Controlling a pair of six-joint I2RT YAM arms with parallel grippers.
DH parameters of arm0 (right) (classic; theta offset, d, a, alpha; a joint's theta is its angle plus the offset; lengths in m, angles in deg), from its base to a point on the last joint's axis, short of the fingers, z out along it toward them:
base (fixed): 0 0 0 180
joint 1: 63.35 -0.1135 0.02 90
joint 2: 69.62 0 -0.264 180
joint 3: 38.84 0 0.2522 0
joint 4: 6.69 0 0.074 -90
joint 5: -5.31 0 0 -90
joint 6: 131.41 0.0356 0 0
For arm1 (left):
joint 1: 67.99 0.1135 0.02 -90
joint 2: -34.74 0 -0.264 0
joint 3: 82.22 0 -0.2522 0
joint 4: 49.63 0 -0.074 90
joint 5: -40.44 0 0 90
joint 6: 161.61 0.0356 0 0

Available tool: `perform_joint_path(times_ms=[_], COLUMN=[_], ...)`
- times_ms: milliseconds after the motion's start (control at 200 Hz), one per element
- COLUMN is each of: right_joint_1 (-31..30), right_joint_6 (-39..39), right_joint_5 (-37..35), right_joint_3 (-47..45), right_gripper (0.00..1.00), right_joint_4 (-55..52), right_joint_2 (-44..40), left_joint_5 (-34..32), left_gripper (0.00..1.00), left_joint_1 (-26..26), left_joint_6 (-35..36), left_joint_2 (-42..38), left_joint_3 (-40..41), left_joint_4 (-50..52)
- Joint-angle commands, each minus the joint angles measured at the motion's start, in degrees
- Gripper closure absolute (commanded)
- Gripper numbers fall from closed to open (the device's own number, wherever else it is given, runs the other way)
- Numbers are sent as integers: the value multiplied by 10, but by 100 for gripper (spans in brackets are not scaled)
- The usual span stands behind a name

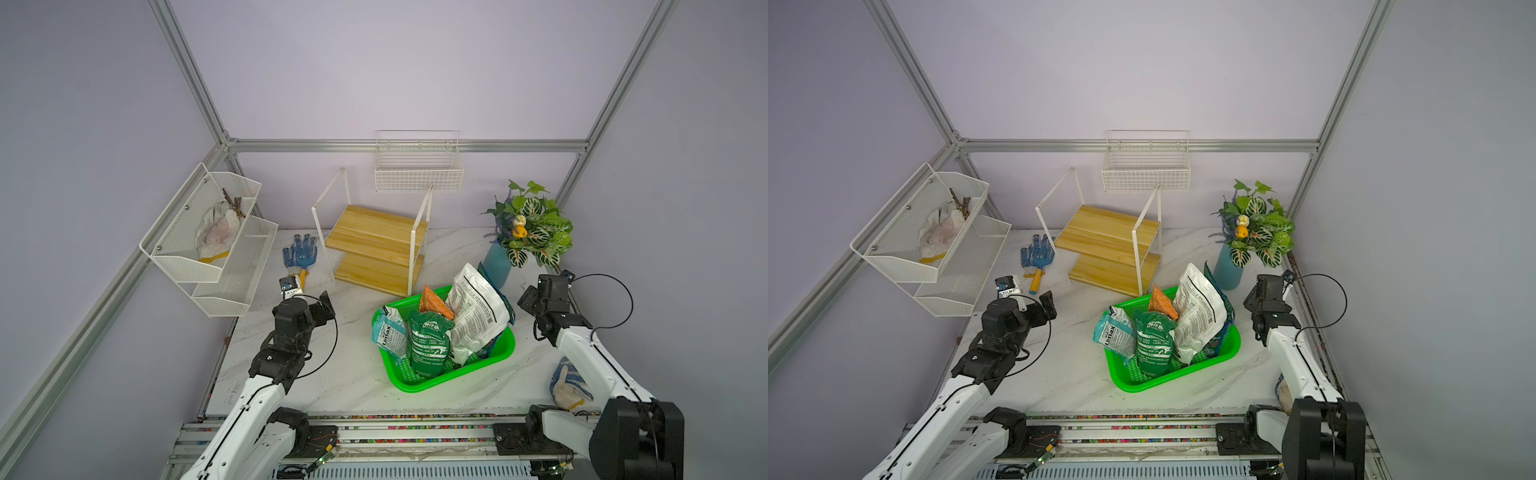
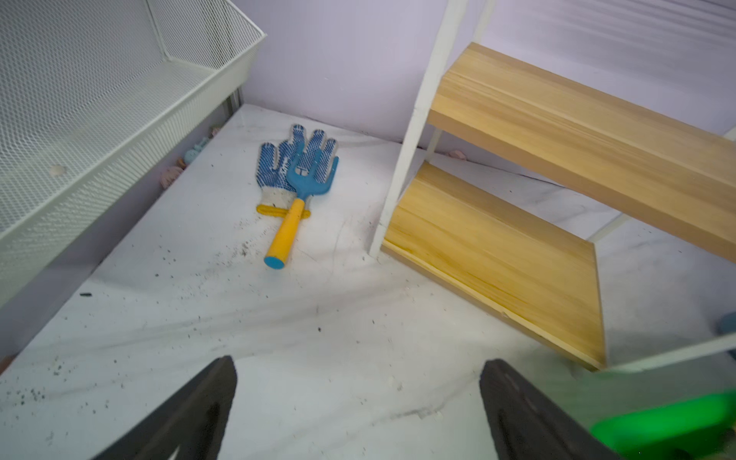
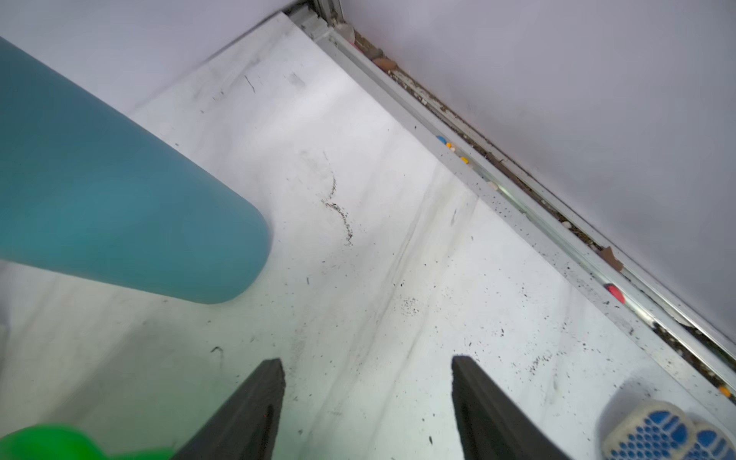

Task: Take down the fertilizer bag from the shelf
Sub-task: Reset both arms

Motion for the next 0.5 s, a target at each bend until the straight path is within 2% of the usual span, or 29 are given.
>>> perform_joint_path(times_ms=[0,115,220,295,380,495], right_joint_1=[3,2,-3,-17,-43,-62], right_joint_6=[-35,-54,-98,-109,-156,-177], right_joint_5=[-39,-34,24,22,12,30], right_joint_3=[-34,-78,-159,-209,-234,-243], right_gripper=[28,28,28,28,28,27], right_joint_4=[150,237,420,555,648,723], right_joint_2=[26,35,29,40,51,101], left_joint_5=[44,66,58,47,65,117], left_gripper=[0,0,0,0,0,0], left_joint_1=[55,85,90,94,103,110], left_joint_6=[67,79,132,166,189,179], left_joint_2=[64,157,229,274,318,325], left_joint_3=[53,27,8,27,68,42], left_joint_4=[-149,-171,-209,-286,-422,-382])
